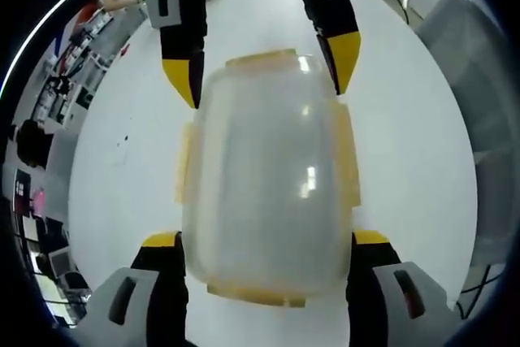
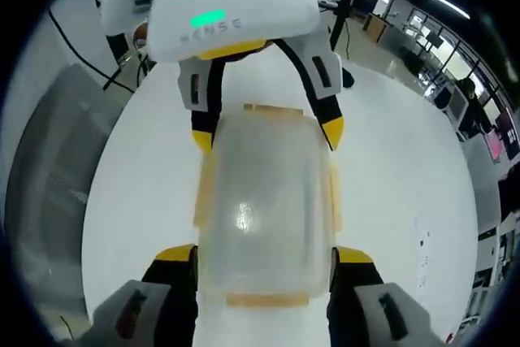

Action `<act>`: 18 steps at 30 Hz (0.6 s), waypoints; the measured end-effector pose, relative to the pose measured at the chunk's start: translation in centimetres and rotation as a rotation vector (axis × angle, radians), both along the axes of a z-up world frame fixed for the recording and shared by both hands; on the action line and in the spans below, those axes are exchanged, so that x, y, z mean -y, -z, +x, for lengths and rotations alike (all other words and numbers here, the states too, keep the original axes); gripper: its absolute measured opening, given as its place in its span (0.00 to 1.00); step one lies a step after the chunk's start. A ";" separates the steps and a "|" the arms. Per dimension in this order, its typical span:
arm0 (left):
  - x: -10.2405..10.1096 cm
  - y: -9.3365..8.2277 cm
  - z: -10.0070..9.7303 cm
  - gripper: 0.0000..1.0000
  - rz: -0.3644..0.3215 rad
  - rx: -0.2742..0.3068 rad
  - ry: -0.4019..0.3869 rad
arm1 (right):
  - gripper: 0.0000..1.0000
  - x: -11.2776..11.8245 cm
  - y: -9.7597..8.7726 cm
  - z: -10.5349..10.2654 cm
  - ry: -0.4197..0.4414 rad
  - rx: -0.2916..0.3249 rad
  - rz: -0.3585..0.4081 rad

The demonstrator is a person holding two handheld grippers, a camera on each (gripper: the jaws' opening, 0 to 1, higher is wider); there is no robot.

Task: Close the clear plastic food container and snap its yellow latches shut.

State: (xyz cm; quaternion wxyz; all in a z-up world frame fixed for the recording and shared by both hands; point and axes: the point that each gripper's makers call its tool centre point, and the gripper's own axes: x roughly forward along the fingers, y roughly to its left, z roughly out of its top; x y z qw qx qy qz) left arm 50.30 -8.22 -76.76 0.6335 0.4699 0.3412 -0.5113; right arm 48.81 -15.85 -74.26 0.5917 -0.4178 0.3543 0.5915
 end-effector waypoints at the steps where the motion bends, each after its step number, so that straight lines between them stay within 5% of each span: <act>1: 0.0 0.0 0.1 0.78 -0.001 0.000 -0.001 | 0.64 0.0 0.0 0.2 -0.001 0.000 0.001; 18: 0.2 0.0 1.8 0.79 -0.008 0.003 -0.024 | 0.64 0.0 -0.1 1.8 -0.002 0.000 0.004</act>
